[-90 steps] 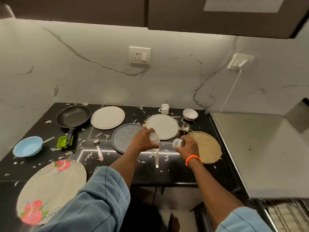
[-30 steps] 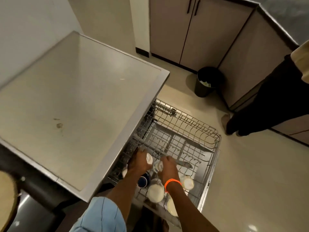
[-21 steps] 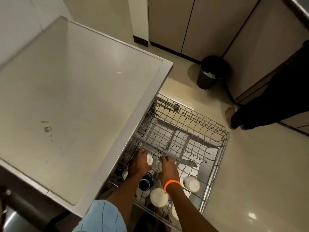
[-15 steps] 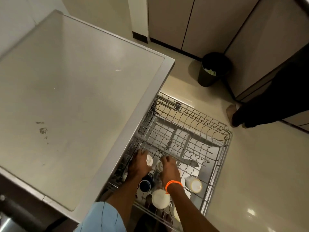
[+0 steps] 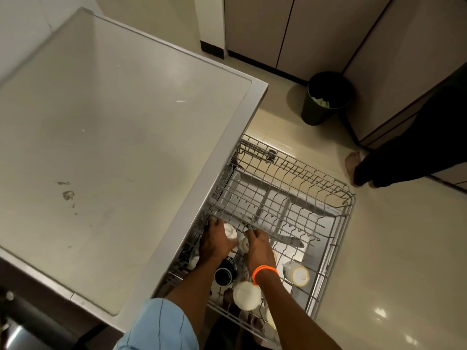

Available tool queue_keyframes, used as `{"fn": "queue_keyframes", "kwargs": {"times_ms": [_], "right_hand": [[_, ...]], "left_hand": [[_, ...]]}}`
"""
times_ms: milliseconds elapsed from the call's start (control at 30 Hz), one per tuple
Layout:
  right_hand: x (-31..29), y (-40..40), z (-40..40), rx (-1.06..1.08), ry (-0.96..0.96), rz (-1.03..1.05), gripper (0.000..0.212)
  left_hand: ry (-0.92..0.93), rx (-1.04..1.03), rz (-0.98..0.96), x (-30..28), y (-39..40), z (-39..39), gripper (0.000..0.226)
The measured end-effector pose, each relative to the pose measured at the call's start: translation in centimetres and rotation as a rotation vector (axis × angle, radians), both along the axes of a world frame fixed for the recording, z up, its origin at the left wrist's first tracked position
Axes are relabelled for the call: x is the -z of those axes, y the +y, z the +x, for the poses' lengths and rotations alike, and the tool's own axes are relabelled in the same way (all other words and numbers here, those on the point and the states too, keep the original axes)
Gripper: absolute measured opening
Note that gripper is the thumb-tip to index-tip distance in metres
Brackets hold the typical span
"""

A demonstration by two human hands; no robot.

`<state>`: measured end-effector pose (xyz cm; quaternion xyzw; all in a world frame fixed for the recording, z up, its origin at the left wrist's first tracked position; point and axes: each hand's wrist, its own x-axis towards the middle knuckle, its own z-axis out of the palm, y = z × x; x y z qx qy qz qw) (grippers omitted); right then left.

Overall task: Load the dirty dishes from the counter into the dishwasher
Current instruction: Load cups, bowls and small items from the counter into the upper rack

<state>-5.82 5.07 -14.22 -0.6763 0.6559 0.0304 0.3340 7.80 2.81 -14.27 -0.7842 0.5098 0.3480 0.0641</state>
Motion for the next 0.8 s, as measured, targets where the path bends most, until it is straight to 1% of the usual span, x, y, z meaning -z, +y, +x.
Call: {"fn": "queue_keyframes", "kwargs": {"times_ms": [167,333,433,567,633,700,800], "right_hand": [[1.2,0.3,0.2,-0.024,0.004,-0.017,0.064],[2.2,0.5,0.2,-0.007,-0.041,-0.011,0.058],[2.2,0.6,0.4,0.009,-0.049,-0.006,0.058],[2.0,0.5,0.4,0.017,-0.044,-0.001,0.061],[2.0,0.4,0.4,0.016,-0.036,0.008,0.062],[1.9,0.2,0.4,0.023,-0.037,0.010,0.062],[2.0,0.0,0.3,0.019,-0.031,0.018,0.063]], "left_hand": [[-0.057,0.015,0.003,0.9,-0.2,-0.7,0.083],[-0.023,-0.017,-0.054,1.2,0.4,-0.2,0.084],[0.017,-0.089,-0.106,1.1,1.2,0.0,0.086],[0.082,-0.253,-0.177,0.6,1.9,0.1,0.082],[0.088,-0.282,-0.164,0.6,2.0,0.0,0.087],[0.072,-0.261,-0.131,0.8,2.0,-0.3,0.094],[0.039,-0.230,-0.097,1.1,1.7,-0.8,0.093]]}}
